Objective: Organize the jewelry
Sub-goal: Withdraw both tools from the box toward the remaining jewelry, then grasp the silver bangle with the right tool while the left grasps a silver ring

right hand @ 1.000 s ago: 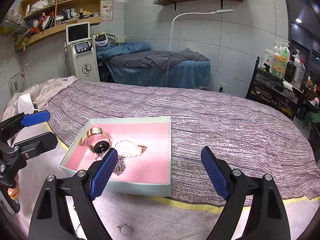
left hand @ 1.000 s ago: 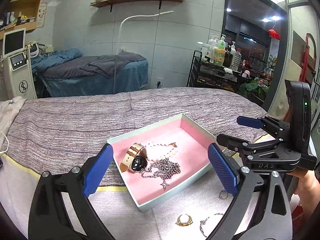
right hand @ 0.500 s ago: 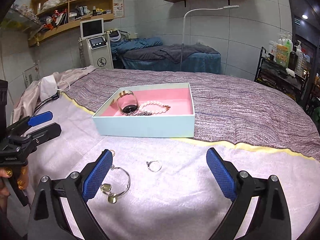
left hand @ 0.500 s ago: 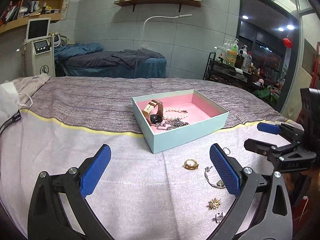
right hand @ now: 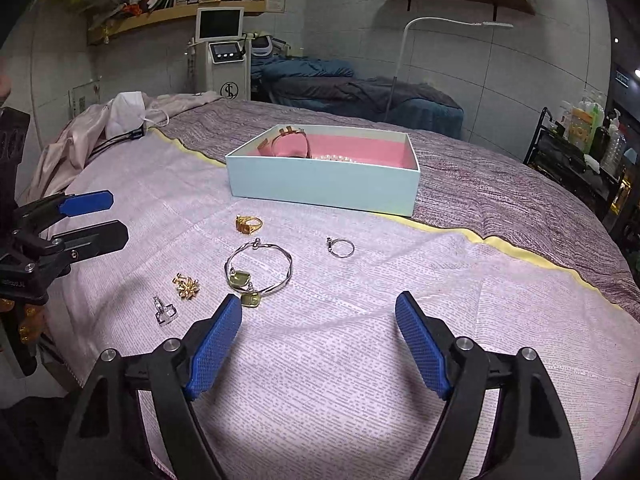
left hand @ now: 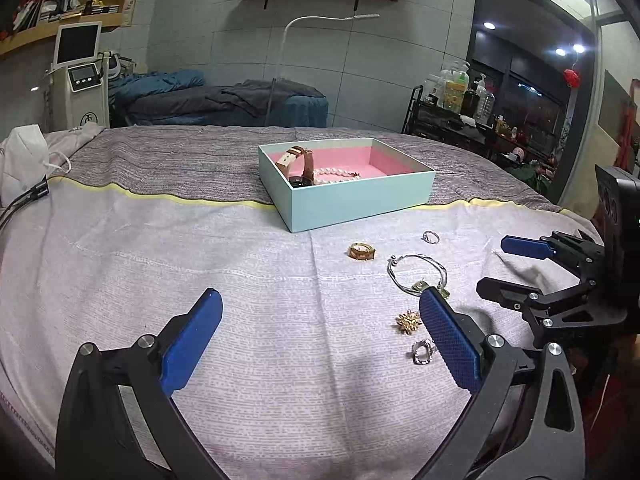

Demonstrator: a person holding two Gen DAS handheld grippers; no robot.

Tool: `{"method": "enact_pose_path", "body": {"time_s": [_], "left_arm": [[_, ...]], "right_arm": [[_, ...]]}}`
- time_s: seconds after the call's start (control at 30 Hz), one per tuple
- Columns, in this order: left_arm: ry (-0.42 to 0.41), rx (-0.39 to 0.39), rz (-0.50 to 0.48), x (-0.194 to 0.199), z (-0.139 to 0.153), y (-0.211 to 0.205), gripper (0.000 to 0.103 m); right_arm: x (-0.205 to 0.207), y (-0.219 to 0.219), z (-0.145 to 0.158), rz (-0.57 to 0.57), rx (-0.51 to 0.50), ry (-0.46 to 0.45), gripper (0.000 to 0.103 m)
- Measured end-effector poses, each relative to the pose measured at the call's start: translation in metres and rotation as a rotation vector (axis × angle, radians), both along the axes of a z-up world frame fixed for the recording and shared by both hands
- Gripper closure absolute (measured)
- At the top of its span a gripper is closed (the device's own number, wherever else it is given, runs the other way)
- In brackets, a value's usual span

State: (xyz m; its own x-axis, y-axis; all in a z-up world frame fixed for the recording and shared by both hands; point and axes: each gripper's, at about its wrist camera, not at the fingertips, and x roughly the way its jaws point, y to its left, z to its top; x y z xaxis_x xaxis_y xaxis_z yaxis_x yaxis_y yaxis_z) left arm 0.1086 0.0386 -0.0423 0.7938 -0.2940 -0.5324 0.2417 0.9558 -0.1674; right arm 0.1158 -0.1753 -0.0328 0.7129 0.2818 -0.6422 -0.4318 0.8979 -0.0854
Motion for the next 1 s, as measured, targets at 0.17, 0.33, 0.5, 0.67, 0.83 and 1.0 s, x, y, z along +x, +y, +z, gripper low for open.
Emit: {"method": "enact_pose_path", "body": {"time_s": [0.17, 0.33, 0.5, 0.67, 0.83, 1.0], "left_arm": [[0.045, 0.004, -0.061, -0.003, -0.008, -0.008, 0.03], [0.059, 0.018, -0.132, -0.008, -0.012, -0.021, 0.036], [0.072, 0.055, -0.209, -0.017, -0.016, -0.041, 0.04], [0.082, 0.094, -0.252, -0.02, -0.022, -0.057, 0.046], [0.103, 0.093, -0.254, -0.013, -0.025, -0.066, 0.058], [0.111, 0.089, -0.228, -0.006, -0.026, -0.068, 0.066]], "right_arm": [[0.001, 0.009, -0.008, 0.055, -0.024, 0.039, 0.037], [0.011, 0.021, -0.014, 0.081, -0.062, 0.082, 0.037], [0.027, 0.035, -0.015, 0.125, -0.101, 0.118, 0.037], [0.042, 0.045, -0.017, 0.156, -0.104, 0.151, 0.037], [0.05, 0.05, -0.018, 0.153, -0.09, 0.178, 0.037], [0.052, 0.054, -0.018, 0.157, -0.099, 0.181, 0.045]]}}
